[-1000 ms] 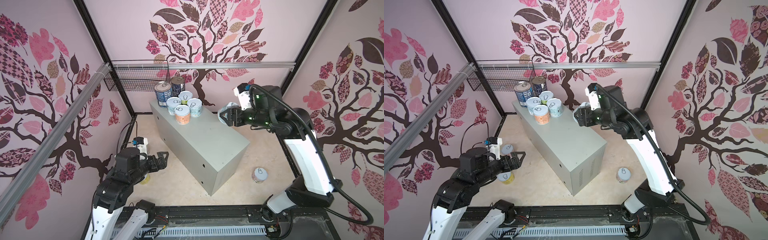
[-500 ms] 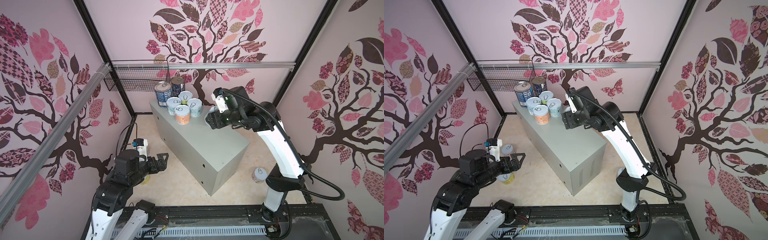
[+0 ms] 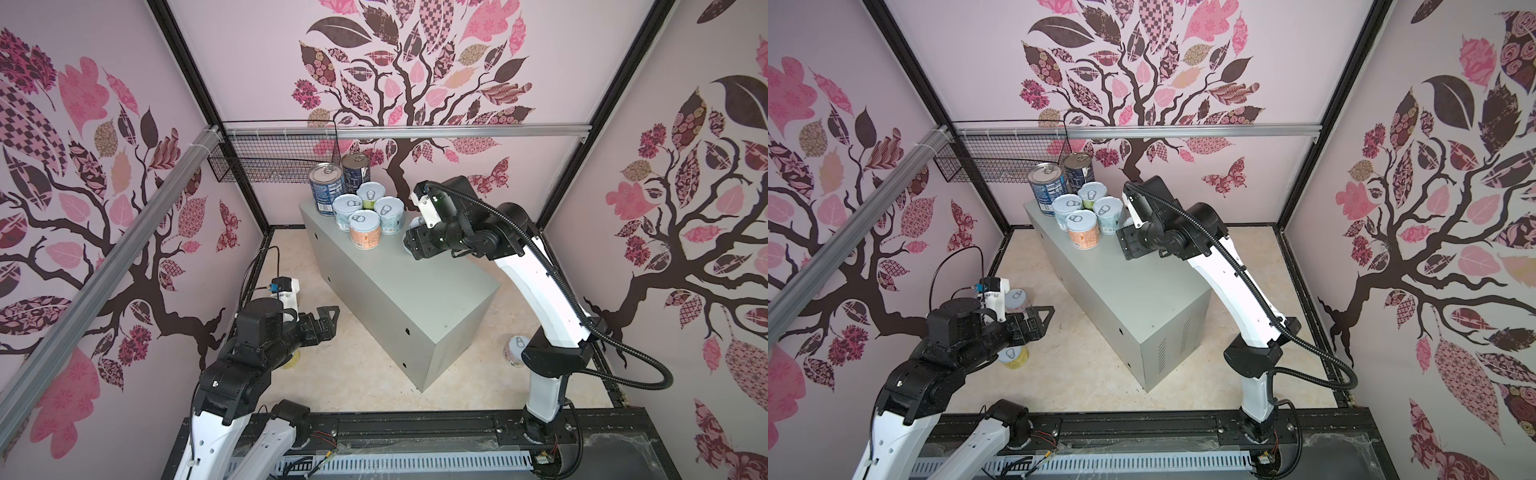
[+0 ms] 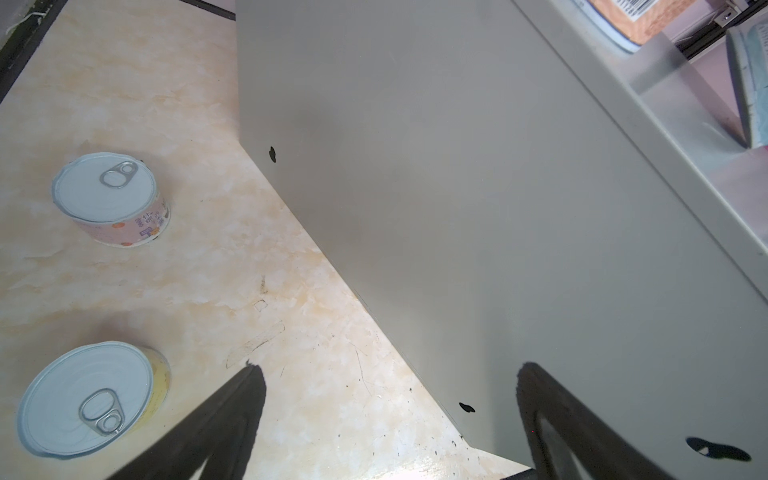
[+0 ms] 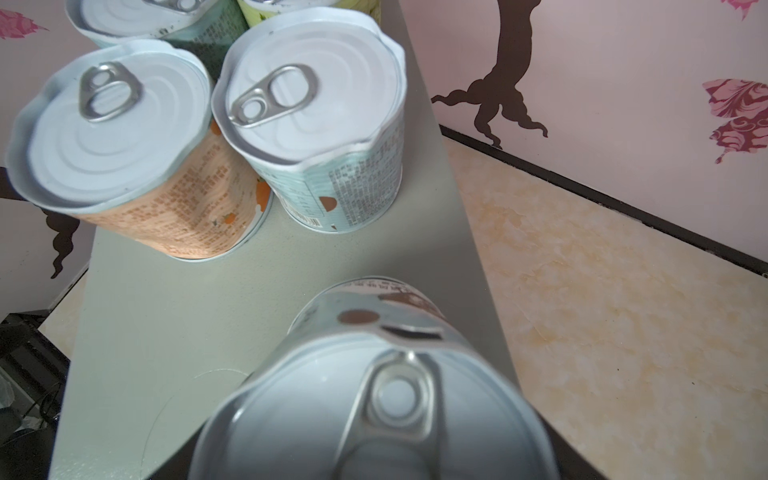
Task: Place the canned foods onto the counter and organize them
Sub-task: 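Move the held can over the box top beside the other cans, then lower the can onto the box top next to the cans and open the right gripper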
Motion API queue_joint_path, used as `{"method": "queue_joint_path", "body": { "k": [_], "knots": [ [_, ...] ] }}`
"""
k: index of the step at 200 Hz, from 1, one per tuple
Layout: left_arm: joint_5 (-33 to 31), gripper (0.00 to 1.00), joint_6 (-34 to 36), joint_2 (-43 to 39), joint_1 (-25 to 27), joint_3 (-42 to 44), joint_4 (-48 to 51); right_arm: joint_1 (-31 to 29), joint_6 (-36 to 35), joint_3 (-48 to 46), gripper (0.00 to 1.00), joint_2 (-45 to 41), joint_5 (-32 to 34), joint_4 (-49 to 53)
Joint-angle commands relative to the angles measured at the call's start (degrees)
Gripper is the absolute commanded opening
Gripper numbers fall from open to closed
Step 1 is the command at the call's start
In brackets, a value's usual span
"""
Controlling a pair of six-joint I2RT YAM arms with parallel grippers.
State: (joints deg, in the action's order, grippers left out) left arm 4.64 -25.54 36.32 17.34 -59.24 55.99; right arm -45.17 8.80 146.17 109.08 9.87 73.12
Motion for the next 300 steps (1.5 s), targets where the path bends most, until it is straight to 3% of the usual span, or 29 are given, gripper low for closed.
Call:
{"method": "queue_joint_path", "body": {
  "k": [1, 139, 240, 277, 300],
  "knots": [
    [0.37, 0.98, 0.23, -0.19, 0.23, 1.53, -1.80, -0.45, -0.67, 0.92, 0.73, 1.64, 0.53, -3.65],
    [-0.13, 0.98, 0.67, 0.56, 0.23, 1.76, -1.96, -0.44, -2.29, -0.78, 1.00, 1.35, 1.18, -8.29],
    [-1.74, 0.98, 0.75, 1.02, 0.23, -3.97, 1.52, -0.41, -1.90, -12.40, 1.00, -12.50, 1.99, -18.07],
    [-2.21, 0.98, 0.67, 1.17, 0.23, -5.17, 2.77, -0.38, -2.05, -22.98, 1.00, -20.88, 0.40, -21.99],
    [-2.18, 0.98, 0.58, 0.87, 0.23, -5.66, 3.59, -0.43, -1.28, -31.19, 0.89, -26.68, -0.10, -24.46]
  ]
}}
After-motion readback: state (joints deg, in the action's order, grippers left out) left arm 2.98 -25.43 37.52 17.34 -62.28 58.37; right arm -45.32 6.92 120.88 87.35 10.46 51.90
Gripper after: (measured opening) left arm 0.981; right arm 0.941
